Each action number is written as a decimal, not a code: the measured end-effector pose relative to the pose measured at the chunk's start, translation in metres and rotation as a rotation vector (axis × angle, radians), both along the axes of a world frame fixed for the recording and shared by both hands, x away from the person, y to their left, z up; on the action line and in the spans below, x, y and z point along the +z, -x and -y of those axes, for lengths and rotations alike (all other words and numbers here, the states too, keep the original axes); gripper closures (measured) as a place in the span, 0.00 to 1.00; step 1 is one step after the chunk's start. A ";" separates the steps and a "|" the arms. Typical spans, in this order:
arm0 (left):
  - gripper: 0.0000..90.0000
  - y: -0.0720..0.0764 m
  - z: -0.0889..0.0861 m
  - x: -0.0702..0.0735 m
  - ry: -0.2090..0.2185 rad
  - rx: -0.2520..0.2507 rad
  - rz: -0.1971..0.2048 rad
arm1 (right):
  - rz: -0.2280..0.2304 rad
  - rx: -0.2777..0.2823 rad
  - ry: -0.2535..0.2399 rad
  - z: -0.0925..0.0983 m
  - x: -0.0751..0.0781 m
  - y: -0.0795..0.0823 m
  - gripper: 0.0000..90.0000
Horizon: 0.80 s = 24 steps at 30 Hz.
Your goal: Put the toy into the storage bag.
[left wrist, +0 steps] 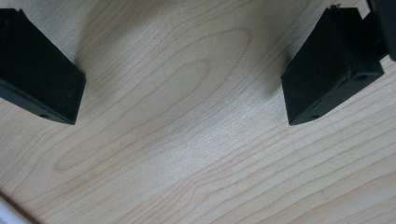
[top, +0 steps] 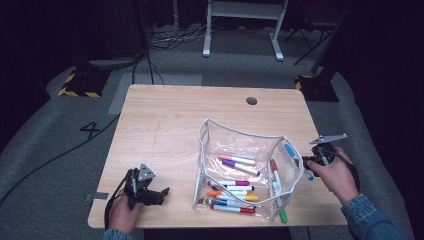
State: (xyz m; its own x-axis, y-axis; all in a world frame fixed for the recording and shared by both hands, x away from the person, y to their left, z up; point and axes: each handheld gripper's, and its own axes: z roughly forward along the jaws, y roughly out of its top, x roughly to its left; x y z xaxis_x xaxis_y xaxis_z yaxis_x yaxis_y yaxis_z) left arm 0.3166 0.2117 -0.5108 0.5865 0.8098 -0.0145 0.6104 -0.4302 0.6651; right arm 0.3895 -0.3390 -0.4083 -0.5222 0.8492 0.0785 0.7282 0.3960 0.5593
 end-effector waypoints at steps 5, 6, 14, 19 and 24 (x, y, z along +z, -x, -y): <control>0.00 0.000 0.000 0.000 -0.002 -0.002 0.000 | 0.034 0.031 -0.017 -0.001 0.032 0.007 0.86; 0.00 0.000 0.000 0.000 0.000 0.000 0.000 | 0.038 0.036 -0.018 -0.001 0.037 0.008 0.85; 0.00 0.000 0.000 0.000 0.000 0.000 0.000 | 0.111 0.119 -0.030 -0.011 0.090 0.020 0.85; 0.00 0.000 0.000 0.000 0.000 0.000 0.000 | 0.166 0.202 -0.030 -0.025 0.120 0.031 0.85; 0.00 0.000 0.000 0.000 0.000 0.000 0.000 | 0.200 0.277 -0.034 -0.042 0.145 0.041 0.85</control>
State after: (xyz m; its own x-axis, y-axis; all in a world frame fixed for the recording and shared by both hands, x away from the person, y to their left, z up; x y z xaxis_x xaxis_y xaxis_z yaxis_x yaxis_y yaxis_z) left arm 0.3166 0.2117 -0.5108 0.5867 0.8097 -0.0145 0.6104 -0.4304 0.6649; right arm 0.3486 -0.2965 -0.2634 -0.7402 0.6720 -0.0233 0.4702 0.5421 0.6965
